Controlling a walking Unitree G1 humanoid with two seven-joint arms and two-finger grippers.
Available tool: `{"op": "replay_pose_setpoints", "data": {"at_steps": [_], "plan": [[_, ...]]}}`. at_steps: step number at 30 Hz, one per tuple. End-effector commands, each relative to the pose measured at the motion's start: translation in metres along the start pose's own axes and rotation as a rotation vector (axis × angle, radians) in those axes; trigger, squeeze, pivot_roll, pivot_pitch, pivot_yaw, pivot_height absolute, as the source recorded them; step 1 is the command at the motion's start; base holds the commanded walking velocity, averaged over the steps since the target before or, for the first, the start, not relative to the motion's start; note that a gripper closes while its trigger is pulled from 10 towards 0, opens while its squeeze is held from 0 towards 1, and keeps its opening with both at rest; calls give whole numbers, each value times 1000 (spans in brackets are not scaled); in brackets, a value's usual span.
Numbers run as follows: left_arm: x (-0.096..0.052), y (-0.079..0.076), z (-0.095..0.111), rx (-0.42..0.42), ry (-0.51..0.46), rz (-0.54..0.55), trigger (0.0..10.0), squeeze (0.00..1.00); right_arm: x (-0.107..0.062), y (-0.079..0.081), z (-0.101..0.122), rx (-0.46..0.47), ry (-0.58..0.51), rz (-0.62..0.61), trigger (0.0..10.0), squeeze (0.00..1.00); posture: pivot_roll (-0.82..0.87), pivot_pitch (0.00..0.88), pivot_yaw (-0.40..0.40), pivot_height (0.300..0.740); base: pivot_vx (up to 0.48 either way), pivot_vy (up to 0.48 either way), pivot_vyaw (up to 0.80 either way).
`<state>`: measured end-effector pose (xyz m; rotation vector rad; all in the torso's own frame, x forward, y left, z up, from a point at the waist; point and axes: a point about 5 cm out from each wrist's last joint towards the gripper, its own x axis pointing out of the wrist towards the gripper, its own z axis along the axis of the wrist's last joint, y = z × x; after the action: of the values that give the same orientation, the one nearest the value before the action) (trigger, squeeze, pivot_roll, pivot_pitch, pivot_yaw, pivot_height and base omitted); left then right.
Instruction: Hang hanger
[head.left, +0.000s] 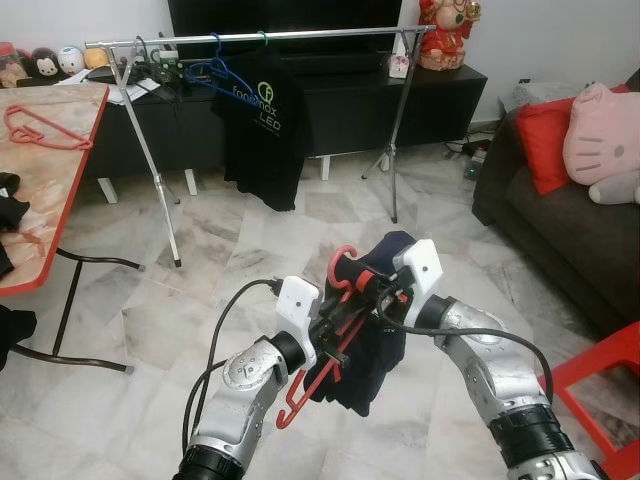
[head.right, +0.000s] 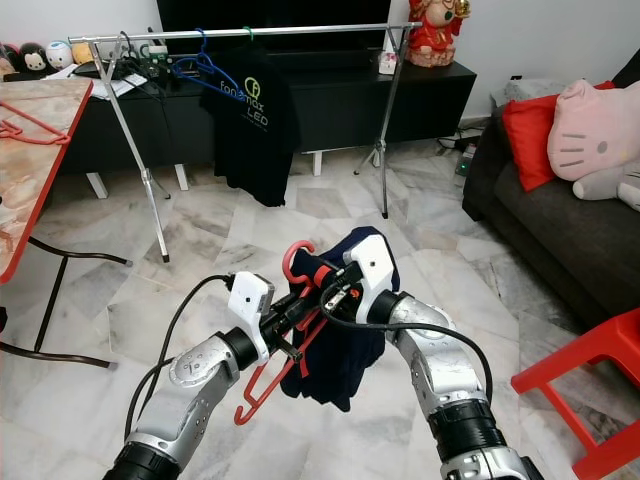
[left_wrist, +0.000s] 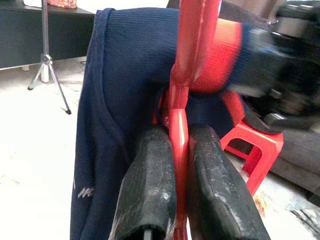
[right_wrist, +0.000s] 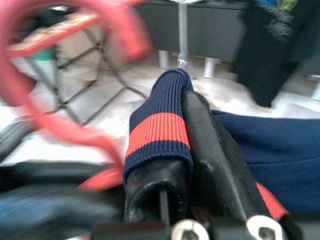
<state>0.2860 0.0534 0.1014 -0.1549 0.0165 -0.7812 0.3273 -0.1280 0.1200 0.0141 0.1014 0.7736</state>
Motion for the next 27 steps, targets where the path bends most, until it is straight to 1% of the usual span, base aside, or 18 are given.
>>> {"op": "replay_pose_setpoints", "data": {"at_steps": [1,2,5,7,9,10,11,14,15,16,18,27], "plan": [[6,-5,10,28,-42,-33,10000,0,-1,-15,9,-23,-23,-106,10000,0,-39,0,-63,740,0,0,0],[6,-5,10,28,-42,-33,10000,0,-1,-15,9,-23,-23,-106,10000,0,-39,0,-63,740,0,0,0],[6,-4,10,29,-41,-30,10000,0,-3,-27,10,-8,-22,-199,10000,0,-37,0,-64,740,0,0,0],[6,-4,10,29,-41,-30,10000,0,-3,-28,10,-9,-19,-203,10000,0,-37,0,-64,740,0,0,0],[6,-4,10,29,-40,-30,10000,0,-3,-24,8,-2,-15,-164,10000,0,-37,0,-64,740,0,0,0],[6,-4,10,28,-40,-31,10000,0,-2,-17,7,-5,-7,-92,10000,0,-38,0,-64,740,0,0,0],[6,-4,10,28,-40,-31,10000,0,-2,-17,7,-5,-7,-92,10000,0,-38,0,-64,740,0,0,0],[6,-4,10,28,-39,-34,10000,0,-2,-3,4,-21,2,28,10000,0,-38,0,-63,740,0,0,0],[6,-4,10,28,-39,-34,10000,0,-2,-3,4,-21,2,28,10000,0,-38,0,-63,740,0,0,0],[6,-4,10,30,-39,-36,10000,0,-3,2,2,-30,6,70,10000,0,-38,0,-63,740,0,0,0],[6,-4,10,30,-38,-37,10000,0,-3,3,1,-30,6,80,10000,0,-38,0,-63,740,0,0,0],[6,-6,10,30,-40,-54,10000,0,-5,-3,5,-44,7,62,10000,0,-40,0,-61,740,0,0,0]]}}
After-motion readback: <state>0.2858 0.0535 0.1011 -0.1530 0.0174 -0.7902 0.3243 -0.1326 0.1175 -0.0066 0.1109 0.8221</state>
